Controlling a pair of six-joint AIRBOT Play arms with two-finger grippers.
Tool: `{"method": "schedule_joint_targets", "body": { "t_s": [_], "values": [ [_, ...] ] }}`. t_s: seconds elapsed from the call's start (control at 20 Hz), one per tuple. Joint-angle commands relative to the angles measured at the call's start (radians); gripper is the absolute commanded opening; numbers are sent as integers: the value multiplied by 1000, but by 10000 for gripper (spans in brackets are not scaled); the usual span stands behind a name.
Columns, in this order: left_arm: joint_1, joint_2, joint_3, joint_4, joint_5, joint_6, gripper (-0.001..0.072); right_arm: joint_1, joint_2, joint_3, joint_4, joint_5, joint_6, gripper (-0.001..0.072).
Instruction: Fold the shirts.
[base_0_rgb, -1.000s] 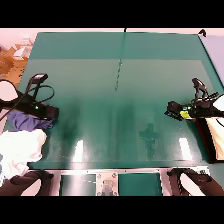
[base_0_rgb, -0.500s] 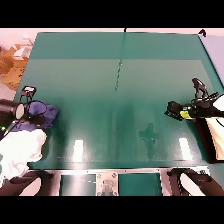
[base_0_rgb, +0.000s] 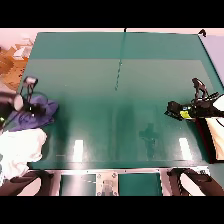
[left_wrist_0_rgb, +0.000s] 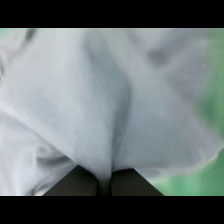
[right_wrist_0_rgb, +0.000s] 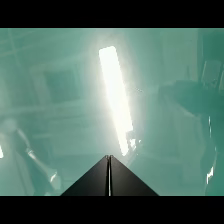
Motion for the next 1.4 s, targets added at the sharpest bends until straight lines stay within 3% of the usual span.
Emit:
{"method": "schedule_joint_targets", "body": {
  "t_s": [0.0, 0.2, 0.5, 0.55, 0.6, 0.65, 0.7, 0.9, 1.0, 1.25, 1.35],
  "values": [
    [-122, 39, 297, -194, -183, 93, 19, 0, 0, 0, 1, -2, 0, 13],
    [-347, 39, 526, -305, -173, 92, 19, 0, 0, 0, 1, 2, 0, 13],
    [-629, -140, 527, -467, -63, 85, 21, 0, 1, 0, 1, 1, 0, 13],
    [-656, -199, 527, -519, -53, 86, 87, 0, 1, 0, 1, 1, 0, 16],
    [-681, -263, 527, -575, -47, 85, 506, 0, 1, 0, 1, 1, 0, 103],
    [-695, -317, 527, -624, -56, 85, 712, 0, 1, 0, 1, 2, 0, 236],
    [-697, -363, 528, -661, -83, 87, 700, 0, 1, 2, 1, 2, 0, 281],
    [-612, -379, 556, -591, -219, 104, 700, -13, 1, 53, 1, 51, -41, 312],
    [-517, -356, 594, -524, -294, 100, 699, -12, 0, 56, 0, 54, -48, 491],
    [-234, -328, 550, -491, -357, 88, 700, -12, -48, -38, 76, -5, -65, 495],
    [-148, -330, 457, -491, -339, 83, 708, -12, -99, -74, 166, -53, -119, 495]
  ]
}}
